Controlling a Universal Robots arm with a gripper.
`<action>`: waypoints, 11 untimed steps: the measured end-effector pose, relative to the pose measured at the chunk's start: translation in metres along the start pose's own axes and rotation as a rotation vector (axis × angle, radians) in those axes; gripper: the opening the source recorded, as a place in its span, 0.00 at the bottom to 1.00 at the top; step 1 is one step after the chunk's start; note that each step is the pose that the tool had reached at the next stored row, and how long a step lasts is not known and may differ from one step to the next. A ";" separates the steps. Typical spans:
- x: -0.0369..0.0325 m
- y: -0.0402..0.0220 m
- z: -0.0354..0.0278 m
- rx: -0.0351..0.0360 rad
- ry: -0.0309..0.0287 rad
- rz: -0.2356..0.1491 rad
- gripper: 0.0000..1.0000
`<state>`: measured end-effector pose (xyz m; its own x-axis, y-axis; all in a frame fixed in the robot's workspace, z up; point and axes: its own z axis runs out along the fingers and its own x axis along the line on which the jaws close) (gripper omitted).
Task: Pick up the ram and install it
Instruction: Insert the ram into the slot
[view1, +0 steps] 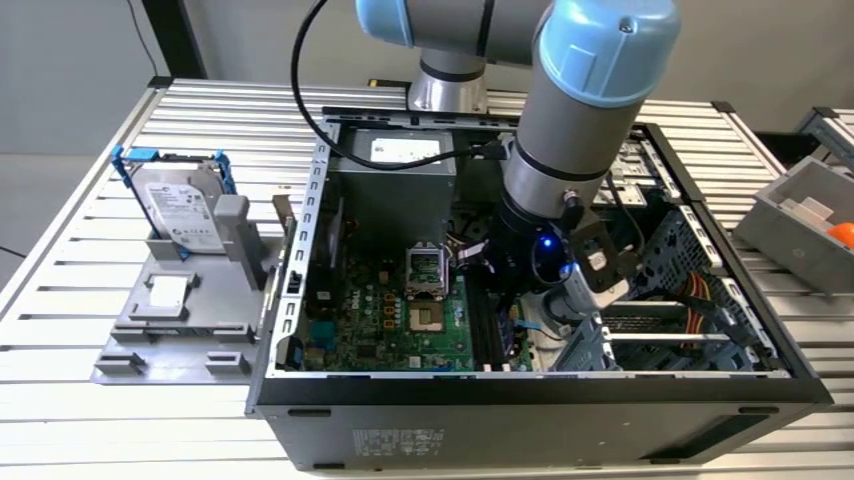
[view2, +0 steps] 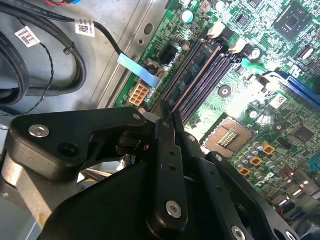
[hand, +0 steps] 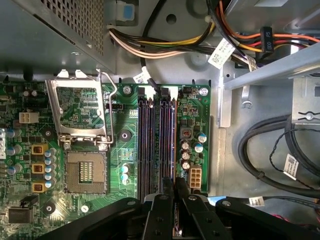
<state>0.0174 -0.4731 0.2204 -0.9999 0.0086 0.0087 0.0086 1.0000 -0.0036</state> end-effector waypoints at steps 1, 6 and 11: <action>0.0001 0.0000 0.0000 0.0000 0.0000 0.002 0.00; 0.0002 -0.0001 0.0029 -0.0007 0.0000 0.007 0.00; 0.0001 -0.0002 0.0038 -0.0008 0.0001 0.008 0.00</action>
<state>0.0173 -0.4733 0.2166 -0.9998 0.0162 0.0088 0.0162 0.9999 -0.0029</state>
